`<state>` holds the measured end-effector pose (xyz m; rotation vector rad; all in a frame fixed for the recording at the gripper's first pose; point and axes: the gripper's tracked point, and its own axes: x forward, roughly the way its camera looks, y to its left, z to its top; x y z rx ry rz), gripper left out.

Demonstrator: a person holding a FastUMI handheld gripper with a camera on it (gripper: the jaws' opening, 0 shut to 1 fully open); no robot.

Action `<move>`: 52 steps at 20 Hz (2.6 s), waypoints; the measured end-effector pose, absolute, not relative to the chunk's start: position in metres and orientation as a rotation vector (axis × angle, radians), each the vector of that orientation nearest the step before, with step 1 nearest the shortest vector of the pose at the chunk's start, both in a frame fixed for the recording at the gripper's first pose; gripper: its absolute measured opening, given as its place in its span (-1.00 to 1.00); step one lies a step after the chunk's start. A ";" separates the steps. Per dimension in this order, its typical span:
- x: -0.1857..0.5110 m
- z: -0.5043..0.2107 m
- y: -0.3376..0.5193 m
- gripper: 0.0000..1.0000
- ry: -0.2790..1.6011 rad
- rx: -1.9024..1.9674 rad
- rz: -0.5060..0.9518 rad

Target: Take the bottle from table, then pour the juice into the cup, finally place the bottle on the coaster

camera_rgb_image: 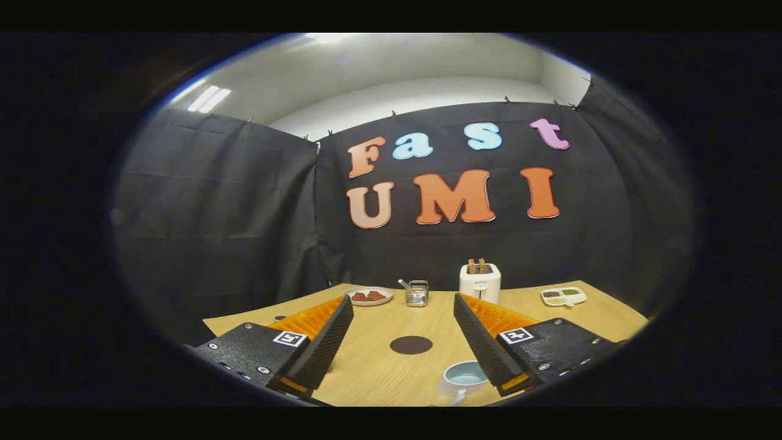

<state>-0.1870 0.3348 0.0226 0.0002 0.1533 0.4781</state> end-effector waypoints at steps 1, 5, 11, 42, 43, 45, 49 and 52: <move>-0.190 0.015 0.342 0.96 0.165 -0.004 0.491; -0.204 -0.009 0.376 0.97 0.194 -0.044 0.548; -0.222 -0.044 0.414 0.97 0.245 -0.048 0.602; -0.238 -0.177 0.488 0.62 0.501 0.008 0.607; -0.238 -0.177 0.487 0.61 0.511 0.020 0.602; -0.238 -0.175 0.485 0.60 0.536 0.056 0.595; -0.233 -0.157 0.471 0.60 0.537 0.148 0.570; -0.230 -0.145 0.457 0.60 0.536 0.239 0.541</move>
